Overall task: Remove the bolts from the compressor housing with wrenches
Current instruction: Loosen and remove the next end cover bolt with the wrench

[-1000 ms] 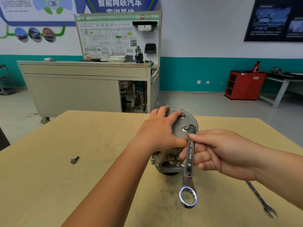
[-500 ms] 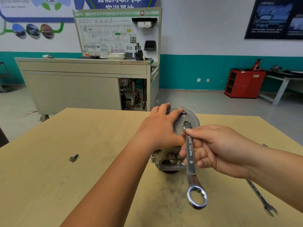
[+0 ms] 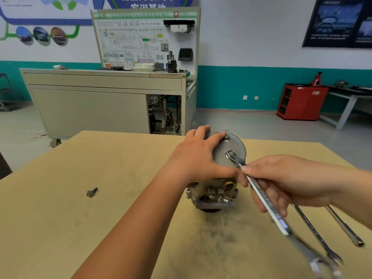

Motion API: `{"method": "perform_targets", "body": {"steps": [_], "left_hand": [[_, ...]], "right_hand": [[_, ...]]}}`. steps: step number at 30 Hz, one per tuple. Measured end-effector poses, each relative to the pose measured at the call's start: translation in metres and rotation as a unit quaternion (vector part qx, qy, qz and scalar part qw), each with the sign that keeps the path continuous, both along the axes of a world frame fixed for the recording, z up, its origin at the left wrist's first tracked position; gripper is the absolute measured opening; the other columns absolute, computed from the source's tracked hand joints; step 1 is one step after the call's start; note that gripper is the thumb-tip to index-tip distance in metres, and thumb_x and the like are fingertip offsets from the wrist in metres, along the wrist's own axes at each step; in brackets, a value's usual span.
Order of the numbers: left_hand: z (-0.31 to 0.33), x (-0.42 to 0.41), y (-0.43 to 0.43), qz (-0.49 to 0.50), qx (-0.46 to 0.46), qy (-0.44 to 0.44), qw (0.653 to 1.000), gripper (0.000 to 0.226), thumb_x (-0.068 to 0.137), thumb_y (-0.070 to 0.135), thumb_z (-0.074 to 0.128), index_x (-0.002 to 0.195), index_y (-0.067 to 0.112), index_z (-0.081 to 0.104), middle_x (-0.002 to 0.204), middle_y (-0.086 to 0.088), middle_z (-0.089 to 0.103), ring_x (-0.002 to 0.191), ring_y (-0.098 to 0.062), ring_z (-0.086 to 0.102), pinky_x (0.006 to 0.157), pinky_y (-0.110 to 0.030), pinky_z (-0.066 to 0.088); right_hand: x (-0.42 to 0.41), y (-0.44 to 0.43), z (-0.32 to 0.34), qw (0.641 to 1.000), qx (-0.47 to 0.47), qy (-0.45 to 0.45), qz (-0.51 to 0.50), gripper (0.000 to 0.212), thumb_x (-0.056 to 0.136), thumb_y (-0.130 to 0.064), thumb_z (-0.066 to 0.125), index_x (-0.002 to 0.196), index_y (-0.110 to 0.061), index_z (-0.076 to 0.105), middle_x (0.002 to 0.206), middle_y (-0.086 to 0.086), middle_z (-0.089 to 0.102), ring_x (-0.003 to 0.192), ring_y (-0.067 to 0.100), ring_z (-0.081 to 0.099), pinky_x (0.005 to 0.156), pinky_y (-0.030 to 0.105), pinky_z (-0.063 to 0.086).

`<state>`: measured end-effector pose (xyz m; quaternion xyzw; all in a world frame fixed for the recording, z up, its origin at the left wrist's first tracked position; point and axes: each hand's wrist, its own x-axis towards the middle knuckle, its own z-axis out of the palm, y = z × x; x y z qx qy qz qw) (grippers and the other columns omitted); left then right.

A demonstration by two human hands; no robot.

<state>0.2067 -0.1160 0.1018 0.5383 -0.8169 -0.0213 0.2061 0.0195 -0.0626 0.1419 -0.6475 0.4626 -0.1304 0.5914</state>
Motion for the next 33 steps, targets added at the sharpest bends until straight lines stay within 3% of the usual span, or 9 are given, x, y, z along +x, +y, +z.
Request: {"method": "perform_targets", "body": {"steps": [4, 7, 9, 13, 19, 22, 25, 30, 33], "left_hand": [[-0.001, 0.002, 0.001, -0.002, -0.002, 0.008, 1.000, 0.097, 0.068, 0.076, 0.060, 0.149, 0.038, 0.022, 0.154, 0.001, 0.017, 0.140, -0.020, 0.014, 0.111, -0.040, 0.025], [0.001, -0.001, 0.002, -0.003, 0.002, 0.001, 1.000, 0.097, 0.069, 0.075, 0.060, 0.149, 0.037, 0.022, 0.155, 0.002, 0.017, 0.140, -0.020, 0.013, 0.111, -0.041, 0.026], [0.002, -0.004, 0.002, -0.003, 0.003, -0.006, 1.000, 0.097, 0.069, 0.075, 0.060, 0.149, 0.037, 0.021, 0.154, 0.001, 0.017, 0.140, -0.020, 0.013, 0.111, -0.041, 0.026], [0.003, -0.007, 0.001, -0.003, 0.007, -0.016, 1.000, 0.097, 0.069, 0.076, 0.059, 0.149, 0.037, 0.021, 0.154, 0.001, 0.017, 0.140, -0.020, 0.013, 0.111, -0.040, 0.027], [0.001, 0.000, 0.000, 0.001, 0.001, -0.002, 1.000, 0.097, 0.068, 0.075, 0.060, 0.149, 0.038, 0.022, 0.154, 0.003, 0.018, 0.140, -0.019, 0.014, 0.112, -0.040, 0.025], [0.000, 0.001, 0.000, -0.001, -0.001, -0.001, 1.000, 0.097, 0.067, 0.076, 0.061, 0.148, 0.038, 0.023, 0.154, 0.003, 0.018, 0.139, -0.019, 0.015, 0.111, -0.040, 0.026], [-0.001, 0.000, -0.001, -0.002, 0.001, -0.001, 1.000, 0.098, 0.066, 0.077, 0.060, 0.148, 0.039, 0.023, 0.153, 0.004, 0.018, 0.139, -0.019, 0.015, 0.111, -0.040, 0.027], [0.001, -0.003, 0.001, 0.004, 0.009, -0.001, 1.000, 0.103, 0.054, 0.078, 0.040, 0.148, 0.040, 0.022, 0.154, 0.005, 0.017, 0.139, -0.014, 0.012, 0.109, -0.034, 0.027], [0.003, -0.002, 0.001, -0.001, 0.018, -0.001, 1.000, 0.099, 0.062, 0.076, 0.049, 0.149, 0.039, 0.021, 0.154, 0.005, 0.015, 0.139, -0.013, 0.011, 0.110, -0.036, 0.026]], "right_hand": [[-0.025, -0.022, 0.028, 0.963, -0.131, 0.225, 0.065, 0.043, 0.073, -0.059, 0.048, 0.069, -0.017, 0.054, 0.048, -0.002, 0.052, 0.039, 0.011, 0.047, 0.045, 0.019, 0.042], [-0.036, -0.045, 0.047, 0.870, -0.284, 0.397, 0.067, 0.056, 0.059, -0.075, 0.035, 0.068, -0.027, 0.061, 0.052, -0.010, 0.056, 0.046, 0.000, 0.049, 0.050, 0.013, 0.038], [-0.036, -0.061, 0.054, 0.827, -0.344, 0.441, 0.062, 0.055, 0.057, -0.076, 0.031, 0.079, -0.037, 0.064, 0.070, -0.015, 0.061, 0.066, -0.003, 0.056, 0.059, 0.016, 0.038], [-0.037, -0.077, 0.064, 0.830, -0.356, 0.422, 0.071, 0.047, 0.062, -0.069, 0.040, 0.089, -0.041, 0.067, 0.081, -0.025, 0.062, 0.079, -0.007, 0.055, 0.067, 0.015, 0.036], [-0.054, -0.068, 0.063, 0.895, -0.378, 0.226, -0.073, 0.026, 0.080, -0.052, 0.047, 0.081, -0.034, 0.066, 0.077, -0.009, 0.067, 0.077, 0.012, 0.065, 0.066, 0.023, 0.047], [-0.037, -0.039, 0.038, 0.959, -0.252, 0.054, -0.118, 0.021, 0.094, -0.023, 0.045, 0.087, -0.012, 0.061, 0.072, 0.002, 0.071, 0.070, 0.022, 0.071, 0.057, 0.026, 0.058], [-0.012, -0.002, 0.007, 0.980, -0.154, -0.032, -0.122, 0.019, 0.096, -0.020, 0.041, 0.094, -0.010, 0.056, 0.079, 0.009, 0.074, 0.059, 0.026, 0.070, 0.058, 0.029, 0.058], [0.036, 0.046, -0.031, 0.946, -0.067, -0.276, -0.157, 0.026, 0.071, -0.029, 0.053, 0.089, -0.012, 0.062, 0.068, 0.019, 0.070, 0.037, 0.026, 0.061, 0.038, 0.025, 0.049], [0.054, 0.054, -0.043, 0.895, -0.046, -0.389, -0.213, 0.016, 0.068, -0.020, 0.055, 0.077, -0.010, 0.064, 0.053, 0.016, 0.061, 0.026, 0.024, 0.050, 0.030, 0.021, 0.041]]}}
